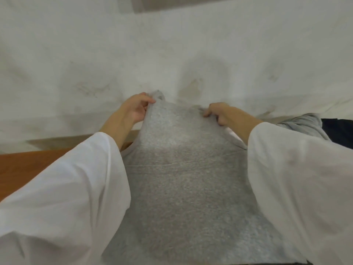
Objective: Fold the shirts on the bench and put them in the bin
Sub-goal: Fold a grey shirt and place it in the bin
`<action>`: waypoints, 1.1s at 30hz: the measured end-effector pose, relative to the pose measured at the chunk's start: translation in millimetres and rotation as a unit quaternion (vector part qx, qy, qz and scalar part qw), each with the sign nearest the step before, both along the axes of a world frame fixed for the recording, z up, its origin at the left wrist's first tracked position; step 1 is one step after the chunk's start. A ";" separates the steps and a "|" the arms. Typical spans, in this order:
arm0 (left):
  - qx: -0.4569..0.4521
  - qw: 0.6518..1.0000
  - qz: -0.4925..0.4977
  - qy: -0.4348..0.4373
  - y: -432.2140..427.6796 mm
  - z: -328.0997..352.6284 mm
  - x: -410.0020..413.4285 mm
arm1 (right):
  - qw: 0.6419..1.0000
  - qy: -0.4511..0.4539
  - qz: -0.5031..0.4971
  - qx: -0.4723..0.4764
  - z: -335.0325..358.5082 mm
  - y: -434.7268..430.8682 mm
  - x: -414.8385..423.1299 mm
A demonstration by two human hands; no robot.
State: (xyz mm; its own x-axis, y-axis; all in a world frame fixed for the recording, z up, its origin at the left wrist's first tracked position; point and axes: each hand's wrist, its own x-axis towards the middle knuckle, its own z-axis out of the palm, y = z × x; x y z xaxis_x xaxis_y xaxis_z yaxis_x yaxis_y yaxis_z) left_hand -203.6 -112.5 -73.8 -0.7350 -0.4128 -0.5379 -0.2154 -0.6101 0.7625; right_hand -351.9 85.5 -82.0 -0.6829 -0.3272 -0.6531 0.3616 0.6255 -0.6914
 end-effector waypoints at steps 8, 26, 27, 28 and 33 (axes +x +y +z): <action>-0.231 0.973 0.021 -0.024 26.2 79.6 5.0 | 0.954 0.050 -0.118 -0.272 99.2 11.2 18.8; -0.818 0.526 -0.212 -0.095 160.7 0.7 237.8 | 0.907 0.376 0.173 -0.077 64.4 169.2 206.6; -0.822 0.526 -0.195 -0.097 162.2 12.3 239.7 | 0.905 0.383 0.153 -0.107 72.4 171.3 208.8; -0.826 0.530 -0.171 -0.087 163.1 23.3 242.6 | 0.903 0.384 0.130 -0.144 79.4 175.6 211.3; -0.851 0.515 -0.103 -0.019 175.8 38.5 280.5 | 0.896 0.392 0.102 -0.183 78.4 214.4 234.9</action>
